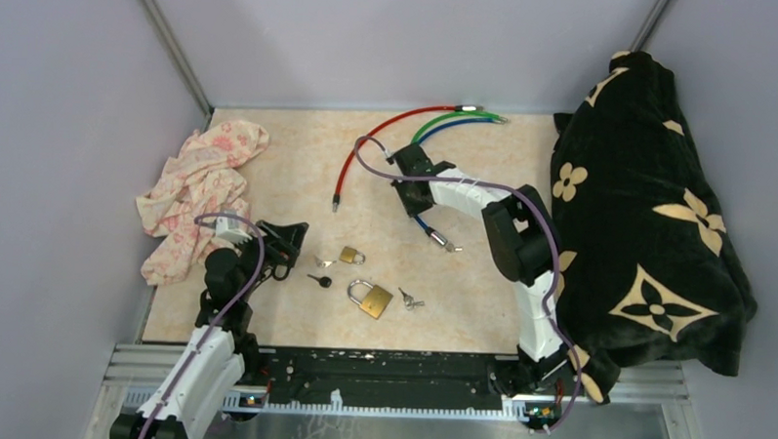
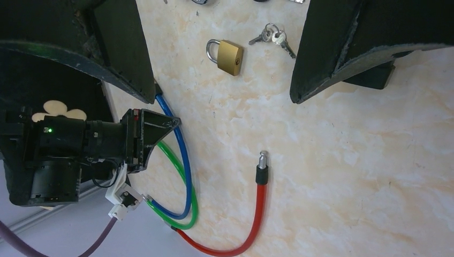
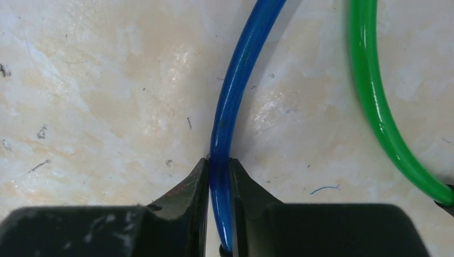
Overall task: Lock with the key
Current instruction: Pick up the lock from the center of the board.
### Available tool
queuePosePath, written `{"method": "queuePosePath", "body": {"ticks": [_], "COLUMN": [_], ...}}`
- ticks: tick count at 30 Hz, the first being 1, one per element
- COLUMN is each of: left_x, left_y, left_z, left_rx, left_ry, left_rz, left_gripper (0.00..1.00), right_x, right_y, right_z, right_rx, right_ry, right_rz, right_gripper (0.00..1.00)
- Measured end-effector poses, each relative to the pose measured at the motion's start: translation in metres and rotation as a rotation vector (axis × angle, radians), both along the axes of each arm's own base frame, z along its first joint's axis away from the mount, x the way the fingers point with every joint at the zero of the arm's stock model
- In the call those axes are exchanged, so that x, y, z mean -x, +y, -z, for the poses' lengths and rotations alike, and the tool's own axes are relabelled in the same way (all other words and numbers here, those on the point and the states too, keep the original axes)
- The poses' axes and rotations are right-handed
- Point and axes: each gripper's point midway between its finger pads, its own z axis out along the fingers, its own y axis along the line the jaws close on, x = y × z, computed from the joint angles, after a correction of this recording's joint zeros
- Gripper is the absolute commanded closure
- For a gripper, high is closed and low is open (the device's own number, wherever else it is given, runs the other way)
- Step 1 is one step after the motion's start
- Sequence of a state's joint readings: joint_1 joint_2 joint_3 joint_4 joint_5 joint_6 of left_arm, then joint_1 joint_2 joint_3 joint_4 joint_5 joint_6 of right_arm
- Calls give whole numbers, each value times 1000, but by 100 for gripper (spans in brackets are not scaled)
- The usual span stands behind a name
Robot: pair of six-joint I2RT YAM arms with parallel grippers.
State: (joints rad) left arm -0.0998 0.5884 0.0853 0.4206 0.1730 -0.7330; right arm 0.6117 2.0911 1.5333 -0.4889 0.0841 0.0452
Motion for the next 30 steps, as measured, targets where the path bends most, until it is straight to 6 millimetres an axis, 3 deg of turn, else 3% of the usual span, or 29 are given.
{"method": "queuePosePath", "body": {"ticks": [2, 10, 15, 18, 21, 26, 30], "left_x": [0, -1, -1, 0, 3, 6, 1], "left_y": [0, 0, -1, -4, -13, -49, -112], "left_z": [2, 4, 7, 9, 17, 33, 19], "left_rx": [-1, -2, -2, -1, 9, 38, 24], "left_ry": [7, 16, 24, 34, 69, 209, 244], "left_rz": [0, 0, 5, 24, 80, 236, 440], "left_gripper": [1, 1, 1, 1, 1, 1, 1], "right_x": [0, 7, 27, 37, 47, 71, 104], "right_y": [1, -5, -14, -10, -5, 3, 9], "right_z": [0, -6, -41, -74, -93, -79, -65], "right_rx": [-5, -33, -151, -273, -357, -432, -497], "right_ry": [2, -44, -180, -313, -403, -405, -370], "right_rz": [-4, -1, -20, -54, -87, -130, -201], "right_gripper": [100, 100, 100, 100, 100, 100, 100]}}
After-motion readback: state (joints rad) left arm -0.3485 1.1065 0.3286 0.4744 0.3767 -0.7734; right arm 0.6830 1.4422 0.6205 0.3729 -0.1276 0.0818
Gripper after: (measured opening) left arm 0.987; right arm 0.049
